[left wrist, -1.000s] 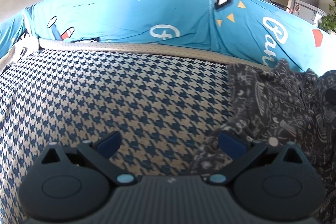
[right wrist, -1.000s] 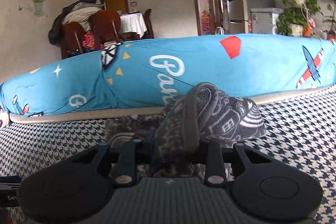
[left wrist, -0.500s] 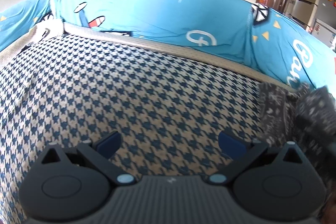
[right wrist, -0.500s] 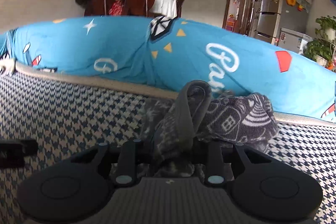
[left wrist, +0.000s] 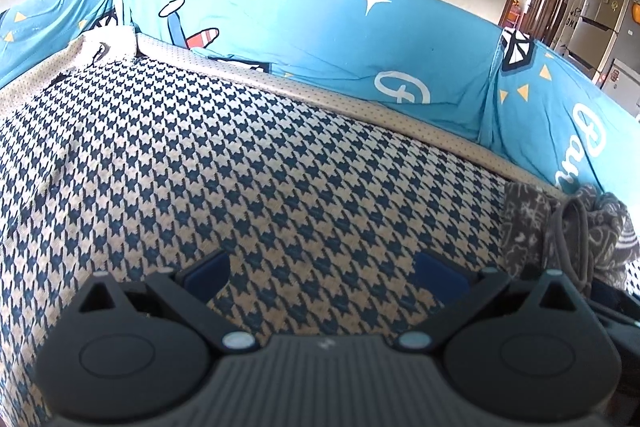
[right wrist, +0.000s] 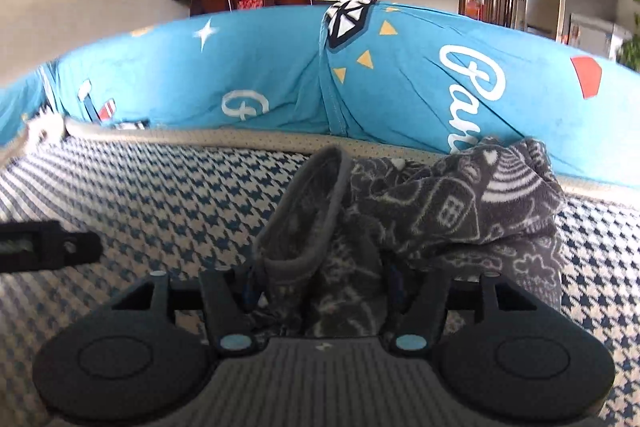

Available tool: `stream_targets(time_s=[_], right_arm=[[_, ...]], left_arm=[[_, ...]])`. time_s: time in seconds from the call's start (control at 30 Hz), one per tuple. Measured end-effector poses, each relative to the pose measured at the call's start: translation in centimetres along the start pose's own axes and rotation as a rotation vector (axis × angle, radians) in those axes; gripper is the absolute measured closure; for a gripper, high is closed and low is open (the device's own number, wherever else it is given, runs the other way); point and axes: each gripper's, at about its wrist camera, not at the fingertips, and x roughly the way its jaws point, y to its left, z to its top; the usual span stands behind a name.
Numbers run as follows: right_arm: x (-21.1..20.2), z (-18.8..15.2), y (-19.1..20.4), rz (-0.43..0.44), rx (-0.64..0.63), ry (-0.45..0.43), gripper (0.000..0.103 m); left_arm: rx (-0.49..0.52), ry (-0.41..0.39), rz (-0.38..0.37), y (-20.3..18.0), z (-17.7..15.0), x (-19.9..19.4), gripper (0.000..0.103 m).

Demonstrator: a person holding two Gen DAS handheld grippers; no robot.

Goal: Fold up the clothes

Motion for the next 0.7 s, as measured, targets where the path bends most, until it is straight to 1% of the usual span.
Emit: stream_targets(time_s=[0.3, 0.37, 0.43, 0.5, 0.53, 0.6, 0.63, 0.7], right_arm=[[-3.5, 0.7, -3.7, 0.134, 0.141, 0.028, 0.044], [-4.1, 0.8, -4.5, 0.160, 0.166, 0.027, 0.049], [-4.5, 0.9, -5.2, 0.178, 0.184, 0.024, 0.058], [-5.0, 1.0, -5.8, 0.173, 0.188, 0.019, 0.064], [-5.1, 1.0, -6.1, 0.160, 0.187, 0.019, 0.069], [-5.0, 1.0, -6.7, 0.130, 0.190, 0.023, 0.075], [-4.9, 0.9, -7.0, 0.112, 0.191, 0.032, 0.077], [-4.3, 0.6, -7.2, 0.078, 0.174, 0.060, 0.078]], left_arm=[[-0.007, -0.011, -0.015, -0.9, 0.2, -0.2, 0.000], [-0.005, -0.011, -0.019, -1.1, 0.2, -0.2, 0.000], [-0.003, -0.012, -0.023, -1.4, 0.2, -0.2, 0.000], [0.001, -0.013, -0.025, -1.7, 0.1, -0.2, 0.000], [0.004, -0.012, -0.026, -1.9, 0.1, -0.2, 0.000], [0.010, -0.010, -0.029, -2.2, 0.0, -0.1, 0.000], [0.012, -0.008, -0.030, -2.4, -0.1, -0.1, 0.000], [0.016, -0.004, -0.034, -2.7, -0.3, 0.1, 0.000]])
